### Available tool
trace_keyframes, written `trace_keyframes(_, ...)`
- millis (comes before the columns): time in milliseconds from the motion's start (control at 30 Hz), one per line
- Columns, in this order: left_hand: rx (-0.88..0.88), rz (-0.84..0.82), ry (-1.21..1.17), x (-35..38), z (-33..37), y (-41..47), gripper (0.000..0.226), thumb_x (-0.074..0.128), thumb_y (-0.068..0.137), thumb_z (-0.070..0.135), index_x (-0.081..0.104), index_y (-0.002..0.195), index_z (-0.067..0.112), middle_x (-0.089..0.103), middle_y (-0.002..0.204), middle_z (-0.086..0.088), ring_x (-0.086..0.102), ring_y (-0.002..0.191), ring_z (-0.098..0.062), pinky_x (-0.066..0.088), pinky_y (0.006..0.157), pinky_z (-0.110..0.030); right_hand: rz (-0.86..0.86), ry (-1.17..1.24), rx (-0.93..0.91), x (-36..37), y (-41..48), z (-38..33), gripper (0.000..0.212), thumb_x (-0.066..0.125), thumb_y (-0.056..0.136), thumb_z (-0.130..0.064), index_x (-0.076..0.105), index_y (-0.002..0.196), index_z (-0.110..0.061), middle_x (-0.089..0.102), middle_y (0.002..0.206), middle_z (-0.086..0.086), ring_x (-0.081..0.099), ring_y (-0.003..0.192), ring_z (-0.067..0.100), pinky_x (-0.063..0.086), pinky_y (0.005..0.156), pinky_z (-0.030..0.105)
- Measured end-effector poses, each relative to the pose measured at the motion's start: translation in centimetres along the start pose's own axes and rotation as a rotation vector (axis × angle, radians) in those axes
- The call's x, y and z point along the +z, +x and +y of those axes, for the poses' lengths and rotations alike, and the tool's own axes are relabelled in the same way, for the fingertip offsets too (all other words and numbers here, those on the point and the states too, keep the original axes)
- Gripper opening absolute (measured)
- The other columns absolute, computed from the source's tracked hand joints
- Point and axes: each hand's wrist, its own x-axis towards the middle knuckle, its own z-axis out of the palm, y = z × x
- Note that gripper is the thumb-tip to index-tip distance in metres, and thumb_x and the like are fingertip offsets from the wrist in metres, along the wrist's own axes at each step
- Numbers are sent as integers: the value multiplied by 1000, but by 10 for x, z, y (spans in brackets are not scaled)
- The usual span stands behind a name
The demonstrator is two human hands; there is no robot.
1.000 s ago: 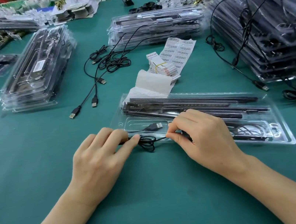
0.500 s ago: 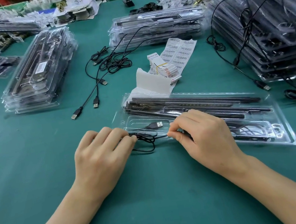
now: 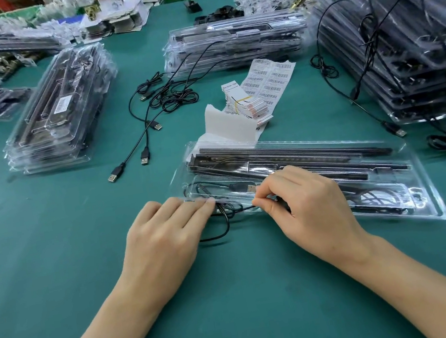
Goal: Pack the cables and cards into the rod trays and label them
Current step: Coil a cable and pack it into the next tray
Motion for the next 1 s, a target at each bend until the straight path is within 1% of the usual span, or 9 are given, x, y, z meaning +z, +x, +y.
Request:
trace_keyframes(200, 75, -279, -210, -14, -16, -10, 43, 44, 106, 40, 63, 138, 19, 66, 132, 3, 60, 108, -23, 49, 87, -36, -3, 6, -3, 0, 0, 0, 13, 78, 87, -15, 66, 81, -16, 62, 77, -10, 46, 73, 5, 45, 61, 25)
trace_keyframes(267, 134, -311, -202, -15, -23, -12, 39, 47, 105, 44, 64, 133, 25, 64, 137, 3, 61, 106, -23, 50, 84, -35, -6, 3, -1, 1, 0, 0, 13, 77, 88, -16, 66, 81, -16, 62, 77, -10, 41, 74, 2, 44, 62, 24)
trace_keyframes(333, 189, -272, -182, -12, -29, -14, 21, 57, 102, 25, 70, 120, 26, 66, 136, 1, 64, 99, -26, 50, 76, -35, -9, 3, -1, 1, -1, 1, 13, 77, 88, -16, 66, 81, -16, 62, 77, -10, 39, 75, 0, 43, 62, 22)
trace_keyframes(400, 219, -217, -155, -9, -31, -16, 33, 62, 91, 2, 73, 114, 23, 67, 134, 0, 65, 94, -26, 50, 72, -35, -9, 5, -7, 0, -2, 0, 13, 77, 88, -16, 66, 81, -16, 61, 77, -11, 38, 74, 1, 42, 62, 22)
trace_keyframes(467, 188, -138, -141, -7, -31, -17, 41, 62, 87, -6, 76, 114, 21, 71, 127, 2, 67, 92, -24, 48, 71, -33, -10, 9, -9, 0, -3, 0, 13, 77, 88, -16, 66, 81, -17, 62, 77, -11, 41, 73, 3, 43, 62, 23)
trace_keyframes(567, 67, 17, -141, -7, -21, -13, 29, 70, 91, 0, 80, 110, 21, 76, 111, 9, 71, 89, -19, 48, 72, -29, 1, 21, -1, -1, -3, -1, 14, 79, 87, -15, 66, 81, -17, 63, 78, -11, 45, 74, 4, 45, 62, 25)
trace_keyframes(667, -8, 148, -108, -8, -11, -1, 10, 75, 93, 14, 82, 90, 21, 76, 91, 9, 71, 76, -19, 50, 62, -32, 14, 31, 10, 0, -2, -1, 14, 79, 87, -16, 67, 81, -17, 62, 77, -11, 49, 73, 6, 45, 63, 25)
trace_keyframes(767, -31, 205, -59, -5, -3, 12, 17, 77, 92, 16, 77, 75, 19, 71, 78, 4, 65, 65, -23, 46, 53, -35, 17, 40, 12, 0, -2, 0, 13, 79, 88, -17, 68, 82, -17, 63, 78, -11, 51, 73, 7, 46, 63, 25)
trace_keyframes(1000, 11, 208, -27, 3, 2, 11, 17, 77, 89, 10, 75, 75, 18, 71, 78, 5, 63, 60, -20, 47, 51, -33, 19, 36, 15, 1, -1, 1, 13, 78, 89, -17, 67, 81, -17, 61, 75, -11, 47, 72, 6, 45, 63, 27)
